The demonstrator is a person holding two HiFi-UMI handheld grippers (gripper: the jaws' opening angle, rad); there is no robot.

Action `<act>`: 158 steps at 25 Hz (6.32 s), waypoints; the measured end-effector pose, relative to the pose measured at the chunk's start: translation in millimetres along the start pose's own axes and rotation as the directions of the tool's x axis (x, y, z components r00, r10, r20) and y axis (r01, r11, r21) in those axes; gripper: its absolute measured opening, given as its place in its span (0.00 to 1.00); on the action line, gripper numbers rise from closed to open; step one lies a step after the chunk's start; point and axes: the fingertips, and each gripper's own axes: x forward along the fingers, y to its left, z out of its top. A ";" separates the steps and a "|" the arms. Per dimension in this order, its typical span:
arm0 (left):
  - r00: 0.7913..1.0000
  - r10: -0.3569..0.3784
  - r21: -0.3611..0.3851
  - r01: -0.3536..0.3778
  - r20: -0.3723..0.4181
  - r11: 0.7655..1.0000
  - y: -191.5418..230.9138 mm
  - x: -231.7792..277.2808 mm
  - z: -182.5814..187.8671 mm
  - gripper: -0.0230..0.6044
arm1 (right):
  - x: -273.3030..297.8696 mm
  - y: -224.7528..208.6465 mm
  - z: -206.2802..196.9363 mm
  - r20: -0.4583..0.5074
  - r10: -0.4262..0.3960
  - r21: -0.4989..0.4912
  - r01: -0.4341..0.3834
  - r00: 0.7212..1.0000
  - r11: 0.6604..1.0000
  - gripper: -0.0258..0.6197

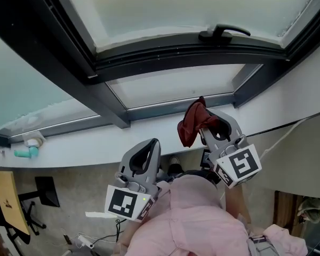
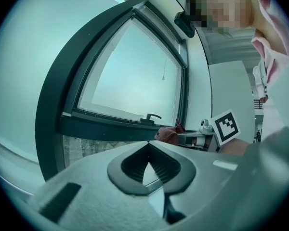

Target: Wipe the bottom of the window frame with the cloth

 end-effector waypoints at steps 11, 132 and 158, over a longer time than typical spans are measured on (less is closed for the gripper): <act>1.000 0.013 -0.017 -0.013 -0.016 1.000 44.8 -27.3 5.8 0.03 | 77.6 61.5 52.8 0.116 0.109 -0.055 -0.103 0.987 0.993 0.14; 0.999 -0.033 -0.043 0.032 -0.014 0.999 26.8 71.3 -4.5 0.03 | 210.4 5.9 63.8 -0.056 0.038 -0.294 -0.053 0.998 0.954 0.13; 0.999 -0.047 -0.032 0.048 0.026 0.998 23.1 91.5 7.6 0.03 | 211.4 8.6 63.4 -0.063 0.080 -0.311 -0.096 0.995 0.945 0.13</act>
